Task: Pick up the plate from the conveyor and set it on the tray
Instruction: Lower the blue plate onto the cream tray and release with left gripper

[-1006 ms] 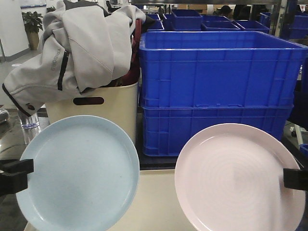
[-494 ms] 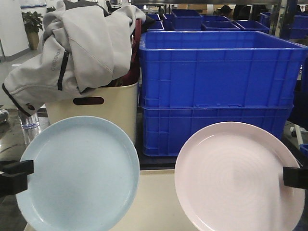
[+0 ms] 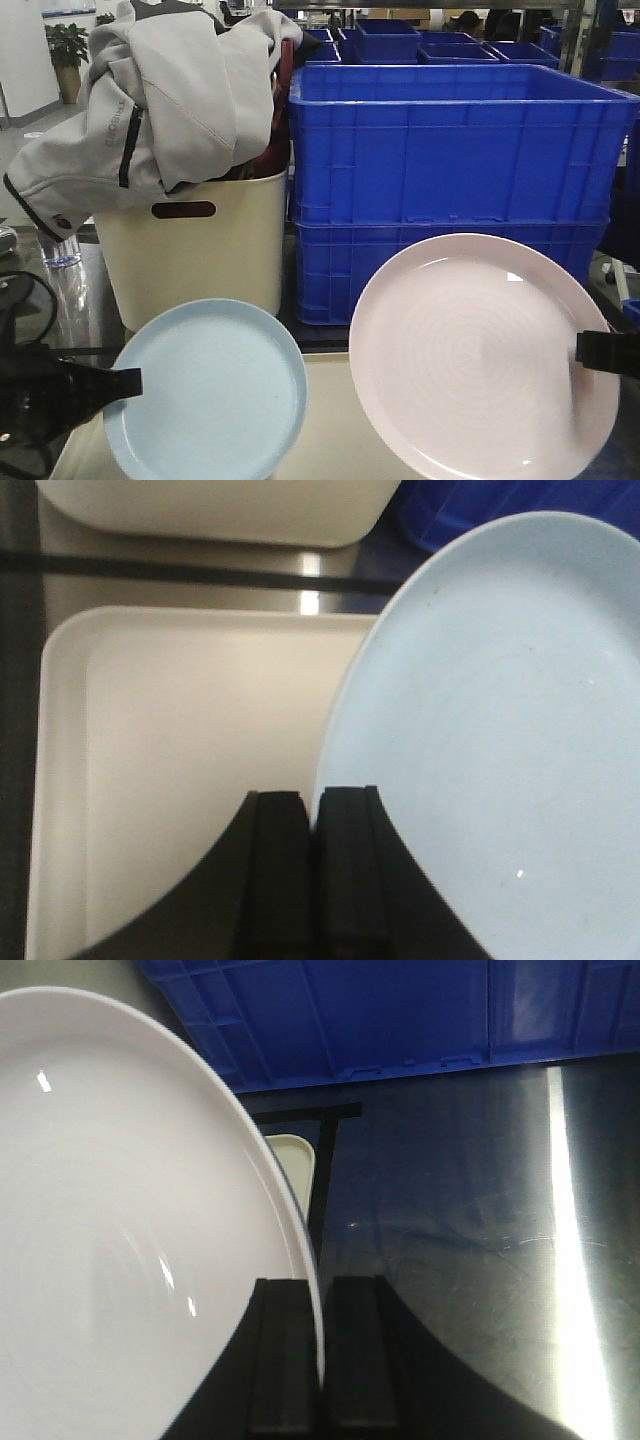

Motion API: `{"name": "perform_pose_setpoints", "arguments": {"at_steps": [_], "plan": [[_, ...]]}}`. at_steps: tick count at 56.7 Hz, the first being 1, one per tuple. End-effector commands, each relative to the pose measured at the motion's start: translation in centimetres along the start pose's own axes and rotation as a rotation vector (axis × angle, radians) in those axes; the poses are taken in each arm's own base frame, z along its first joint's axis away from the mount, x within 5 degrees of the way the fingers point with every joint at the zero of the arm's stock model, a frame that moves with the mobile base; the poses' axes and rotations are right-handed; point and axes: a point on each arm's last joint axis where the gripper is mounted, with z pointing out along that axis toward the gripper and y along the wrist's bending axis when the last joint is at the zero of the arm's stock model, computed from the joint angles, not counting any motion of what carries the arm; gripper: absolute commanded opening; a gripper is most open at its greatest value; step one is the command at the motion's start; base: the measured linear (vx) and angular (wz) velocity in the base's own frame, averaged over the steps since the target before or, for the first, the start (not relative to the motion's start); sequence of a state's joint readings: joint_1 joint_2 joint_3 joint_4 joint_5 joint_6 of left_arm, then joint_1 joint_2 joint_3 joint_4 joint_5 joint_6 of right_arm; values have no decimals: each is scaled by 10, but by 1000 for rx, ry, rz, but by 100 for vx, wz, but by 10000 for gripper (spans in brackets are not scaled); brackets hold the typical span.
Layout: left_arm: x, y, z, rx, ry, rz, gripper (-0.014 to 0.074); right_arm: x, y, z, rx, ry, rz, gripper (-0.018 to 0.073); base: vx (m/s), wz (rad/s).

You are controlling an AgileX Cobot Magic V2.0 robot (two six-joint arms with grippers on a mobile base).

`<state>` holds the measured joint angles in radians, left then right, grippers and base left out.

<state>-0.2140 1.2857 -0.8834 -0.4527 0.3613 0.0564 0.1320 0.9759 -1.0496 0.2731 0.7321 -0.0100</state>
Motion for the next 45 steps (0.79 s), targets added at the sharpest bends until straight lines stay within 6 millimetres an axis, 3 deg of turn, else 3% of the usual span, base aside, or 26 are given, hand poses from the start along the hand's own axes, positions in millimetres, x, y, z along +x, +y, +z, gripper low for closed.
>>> {"name": "perform_pose_setpoints", "arguments": {"at_steps": [1, 11, 30, 39, 45], "plan": [[-13, -2, 9, 9, -85, -45, 18, -16, 4, -11, -17, -129, 1, -10, 0, 0], [-4, 2, 27, -6, -4, -32, 110, -16, 4, -11, -17, -125, 1, -10, 0, 0], [-3, 1, 28, 10, 13, -45, 374, -15, 4, -11, -17, -121, 1, -10, 0, 0], [-5, -4, 14, 32, 9, -26, 374, -15, 4, -11, -17, -121, 0, -10, 0, 0], [-12, -11, -12, 61, -65, 30, 303, -16, 4, -8, -22, -117, 10, -10, 0, 0]]}}
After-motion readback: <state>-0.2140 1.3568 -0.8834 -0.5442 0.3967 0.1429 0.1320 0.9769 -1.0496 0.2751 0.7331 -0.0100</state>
